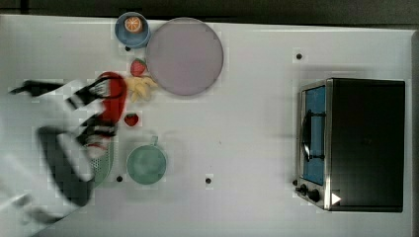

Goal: Pick ketchup from strainer and place it on the table

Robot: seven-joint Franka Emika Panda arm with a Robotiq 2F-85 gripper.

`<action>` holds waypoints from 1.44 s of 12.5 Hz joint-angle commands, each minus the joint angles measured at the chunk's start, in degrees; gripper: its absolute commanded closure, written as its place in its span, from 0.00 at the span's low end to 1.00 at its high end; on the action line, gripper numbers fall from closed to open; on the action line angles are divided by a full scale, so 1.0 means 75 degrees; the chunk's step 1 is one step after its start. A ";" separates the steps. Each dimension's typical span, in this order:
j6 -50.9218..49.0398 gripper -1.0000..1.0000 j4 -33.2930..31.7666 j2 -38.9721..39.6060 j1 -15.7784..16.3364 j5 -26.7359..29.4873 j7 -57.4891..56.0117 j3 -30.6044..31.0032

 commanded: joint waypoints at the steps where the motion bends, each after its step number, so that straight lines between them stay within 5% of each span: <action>1: -0.0187 0.44 0.0156 -0.0009 -0.0746 0.0129 -0.1467 -0.1135; 9: -0.0037 0.44 -0.0470 0.0043 -0.0961 0.0129 -0.2846 -0.3216; 18: 0.3064 0.44 -0.3015 0.0499 -0.0932 0.0130 -0.2803 -0.3452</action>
